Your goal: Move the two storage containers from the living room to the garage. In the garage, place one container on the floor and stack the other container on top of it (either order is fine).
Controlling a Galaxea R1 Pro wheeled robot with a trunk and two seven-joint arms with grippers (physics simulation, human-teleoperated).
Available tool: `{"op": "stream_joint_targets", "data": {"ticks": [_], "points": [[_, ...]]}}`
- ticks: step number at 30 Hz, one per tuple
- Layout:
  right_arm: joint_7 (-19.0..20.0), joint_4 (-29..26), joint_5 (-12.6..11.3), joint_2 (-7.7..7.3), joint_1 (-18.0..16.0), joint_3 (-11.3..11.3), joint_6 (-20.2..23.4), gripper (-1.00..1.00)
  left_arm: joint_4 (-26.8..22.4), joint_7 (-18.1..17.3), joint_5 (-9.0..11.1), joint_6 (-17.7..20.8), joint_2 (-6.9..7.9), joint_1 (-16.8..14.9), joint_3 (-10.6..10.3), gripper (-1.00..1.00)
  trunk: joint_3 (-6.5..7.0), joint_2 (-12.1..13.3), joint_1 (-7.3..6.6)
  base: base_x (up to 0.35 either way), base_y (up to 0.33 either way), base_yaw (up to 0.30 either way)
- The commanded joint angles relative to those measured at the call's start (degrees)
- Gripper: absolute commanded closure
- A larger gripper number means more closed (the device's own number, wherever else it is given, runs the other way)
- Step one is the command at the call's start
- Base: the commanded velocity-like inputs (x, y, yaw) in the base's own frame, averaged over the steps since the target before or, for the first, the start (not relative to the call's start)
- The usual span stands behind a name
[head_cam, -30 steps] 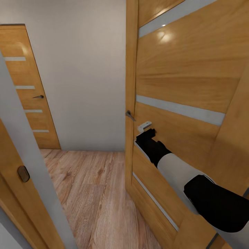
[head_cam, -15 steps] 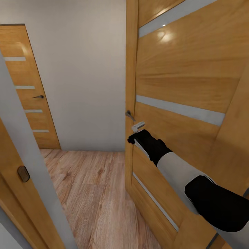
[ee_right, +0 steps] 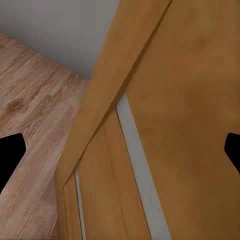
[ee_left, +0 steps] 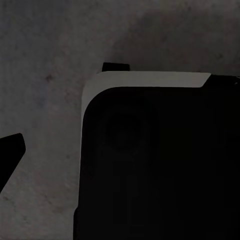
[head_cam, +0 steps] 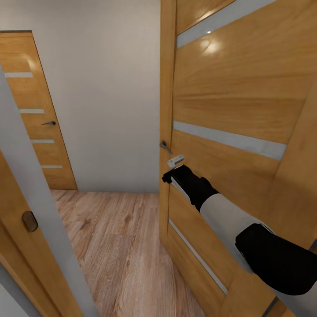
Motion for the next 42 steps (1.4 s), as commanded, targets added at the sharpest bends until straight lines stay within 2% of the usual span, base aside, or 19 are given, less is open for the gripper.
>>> {"op": "stream_joint_targets", "data": {"ticks": [1, 6, 12, 15, 22, 28, 32, 39, 42], "points": [[-0.54, -0.05, -0.59, 0.00, -0.07, 0.26, 0.16, -1.00, -0.01, -0.07, 0.49, -0.13, 0.00, -0.01, 0.01, -1.00, -0.06, -0.03, 0.00, 0.000, 0.000, 0.000], [-0.57, -0.07, -0.55, 0.00, -0.07, 0.33, 0.11, -1.00, -0.01, -0.07, 0.54, -0.13, 0.09, -0.01, 0.02, -1.00, -0.06, -0.03, 0.00, 0.029, 0.000, 0.000], [-1.63, -0.12, 0.02, 0.00, -0.07, 0.49, -0.01, -1.00, 0.05, -0.12, 0.41, -0.10, 0.17, -0.01, -0.12, -1.00, -0.06, -0.03, 0.00, 0.252, 0.000, 0.000], [-4.59, -0.07, 0.93, 0.00, -0.07, 0.72, 0.02, -1.00, 0.03, -0.12, 0.39, -0.11, 0.17, -0.01, -0.15, -1.00, -0.06, -0.03, 0.00, 0.312, 0.000, 0.000], [-16.11, 0.92, 2.82, 0.00, -0.07, 1.00, 0.77, -1.00, 0.00, -0.13, 0.37, -0.13, 0.09, -0.01, -0.10, -1.00, -0.06, -0.03, 0.00, 0.105, 0.000, 0.000], [-20.50, 6.74, 2.84, 0.00, -0.07, 1.19, 0.47, -1.00, 0.00, -0.13, 0.37, -0.13, 0.09, -0.01, -0.07, -1.00, -0.06, -0.03, 0.00, 0.004, 0.000, 0.000], [-21.70, 8.89, 2.75, 0.00, -0.07, 1.01, 0.19, -1.00, 0.01, -0.13, 0.37, -0.13, 0.03, -0.01, -0.06, -1.00, -0.06, -0.03, 0.00, 0.000, 0.000, 0.000], [-21.83, 9.15, 2.52, 0.00, -0.07, 0.88, 0.03, -1.00, 0.01, -0.13, 0.37, -0.13, 0.00, -0.01, -0.08, -1.00, -0.06, -0.03, 0.00, 0.000, 0.000, 0.000], [-21.84, 9.16, 2.50, -1.01, -0.07, 0.81, -0.20, -1.00, 0.00, -0.13, 0.37, -0.13, 0.00, -0.01, -0.08, -1.00, -0.06, -0.03, 0.00, 0.000, 0.000, 0.000]]}}
